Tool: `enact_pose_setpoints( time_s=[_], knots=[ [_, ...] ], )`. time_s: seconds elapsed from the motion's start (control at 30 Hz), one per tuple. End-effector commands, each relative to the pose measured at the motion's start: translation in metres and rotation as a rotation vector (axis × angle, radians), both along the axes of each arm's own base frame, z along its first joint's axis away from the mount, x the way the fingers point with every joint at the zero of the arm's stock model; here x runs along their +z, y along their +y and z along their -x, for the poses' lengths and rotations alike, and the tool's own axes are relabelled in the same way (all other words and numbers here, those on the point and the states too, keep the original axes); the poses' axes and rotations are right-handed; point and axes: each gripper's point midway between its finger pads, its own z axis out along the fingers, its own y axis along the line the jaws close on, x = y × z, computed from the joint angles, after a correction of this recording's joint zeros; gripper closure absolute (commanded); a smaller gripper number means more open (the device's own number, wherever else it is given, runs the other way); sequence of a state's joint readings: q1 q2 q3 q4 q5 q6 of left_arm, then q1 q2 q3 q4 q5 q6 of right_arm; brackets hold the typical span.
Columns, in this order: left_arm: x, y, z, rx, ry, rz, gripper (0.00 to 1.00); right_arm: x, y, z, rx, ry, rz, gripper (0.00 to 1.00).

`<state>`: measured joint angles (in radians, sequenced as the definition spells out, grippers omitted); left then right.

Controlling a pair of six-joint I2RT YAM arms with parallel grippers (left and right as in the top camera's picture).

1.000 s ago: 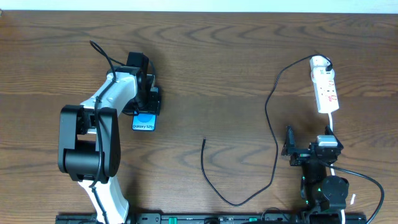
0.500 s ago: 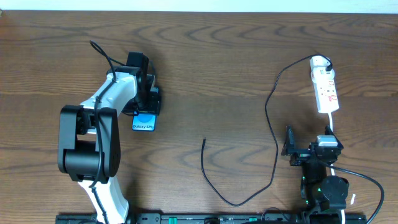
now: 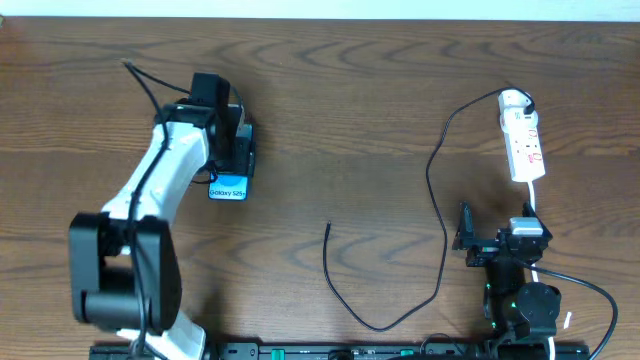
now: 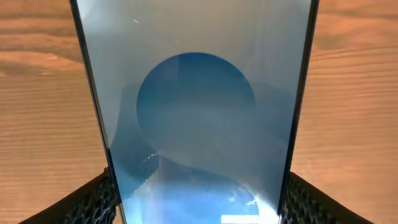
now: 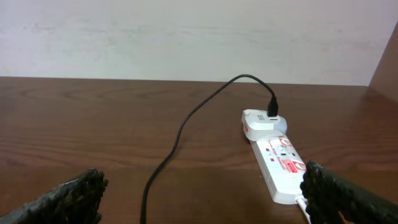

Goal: Plug charger to phone and switch on socket
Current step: 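Lift the phone and tilt it upright with the left gripper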

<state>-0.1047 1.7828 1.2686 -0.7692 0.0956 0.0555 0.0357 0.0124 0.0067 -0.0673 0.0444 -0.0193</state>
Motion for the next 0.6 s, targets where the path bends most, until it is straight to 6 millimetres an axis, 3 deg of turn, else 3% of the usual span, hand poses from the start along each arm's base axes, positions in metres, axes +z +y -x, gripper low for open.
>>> enact_pose_setpoints(
  time_s=[0.0, 0.33, 0.43, 0.57],
  knots=[
    [0.030, -0.020, 0.003, -0.023, -0.055, 0.127, 0.92, 0.000, -0.002, 0.000, -0.009, 0.000, -0.004, 0.01],
    [0.093, -0.111, 0.018, -0.079, -0.016, 0.748, 0.92, -0.001, -0.002, 0.000, -0.009, 0.000, -0.004, 0.01],
    [0.128, -0.137, 0.017, -0.094, 0.004, 0.992, 0.93, 0.000, -0.002, 0.000, -0.008, 0.000, -0.004, 0.00],
    [0.147, -0.144, 0.009, -0.012, 0.049, 1.106, 0.92, 0.000, -0.002, 0.000, -0.008, 0.000, -0.004, 0.01]
  ],
)
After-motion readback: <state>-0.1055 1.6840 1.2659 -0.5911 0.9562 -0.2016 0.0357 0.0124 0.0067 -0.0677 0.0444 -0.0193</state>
